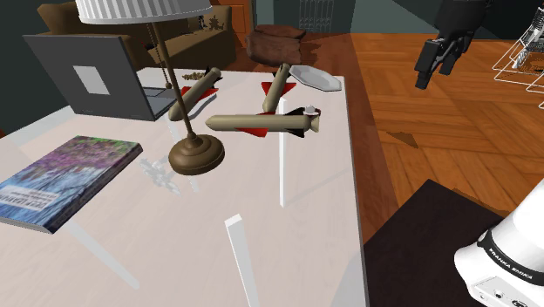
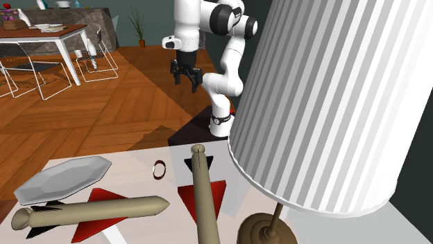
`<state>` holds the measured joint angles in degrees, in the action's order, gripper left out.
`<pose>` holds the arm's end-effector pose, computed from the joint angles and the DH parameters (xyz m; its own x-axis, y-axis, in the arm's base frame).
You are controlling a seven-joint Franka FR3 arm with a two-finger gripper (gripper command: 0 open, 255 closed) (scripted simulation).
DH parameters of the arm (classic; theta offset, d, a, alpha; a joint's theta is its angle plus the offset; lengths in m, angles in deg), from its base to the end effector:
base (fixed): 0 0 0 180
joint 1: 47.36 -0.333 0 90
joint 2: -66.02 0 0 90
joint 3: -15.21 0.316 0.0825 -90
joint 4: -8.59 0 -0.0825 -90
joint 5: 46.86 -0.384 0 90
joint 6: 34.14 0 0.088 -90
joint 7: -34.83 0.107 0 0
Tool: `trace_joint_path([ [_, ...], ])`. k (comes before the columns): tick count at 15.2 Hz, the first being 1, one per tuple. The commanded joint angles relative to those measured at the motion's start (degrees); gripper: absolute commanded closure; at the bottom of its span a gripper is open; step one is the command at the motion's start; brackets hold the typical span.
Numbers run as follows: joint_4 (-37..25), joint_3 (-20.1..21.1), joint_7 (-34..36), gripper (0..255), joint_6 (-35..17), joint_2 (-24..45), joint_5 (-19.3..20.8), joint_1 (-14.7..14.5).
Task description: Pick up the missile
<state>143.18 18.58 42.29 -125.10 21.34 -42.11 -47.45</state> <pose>0.3101 0.0155 0.5937 0.9959 -0.0836 0.0333 -0.0870 -0.9889 0.1206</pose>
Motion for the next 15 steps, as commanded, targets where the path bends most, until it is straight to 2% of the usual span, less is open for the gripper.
trace_joint_path([
  [1,0.0,0.0,0.0,0,0.0,0.0,0.0,0.0],
  [8,-7.56,0.91,-5.51,0,-6.55,15.32,-0.74,-3.24],
  [15,-17.6,2.78,-10.82,0,-10.01,30.1,-1.24,-6.08],
])
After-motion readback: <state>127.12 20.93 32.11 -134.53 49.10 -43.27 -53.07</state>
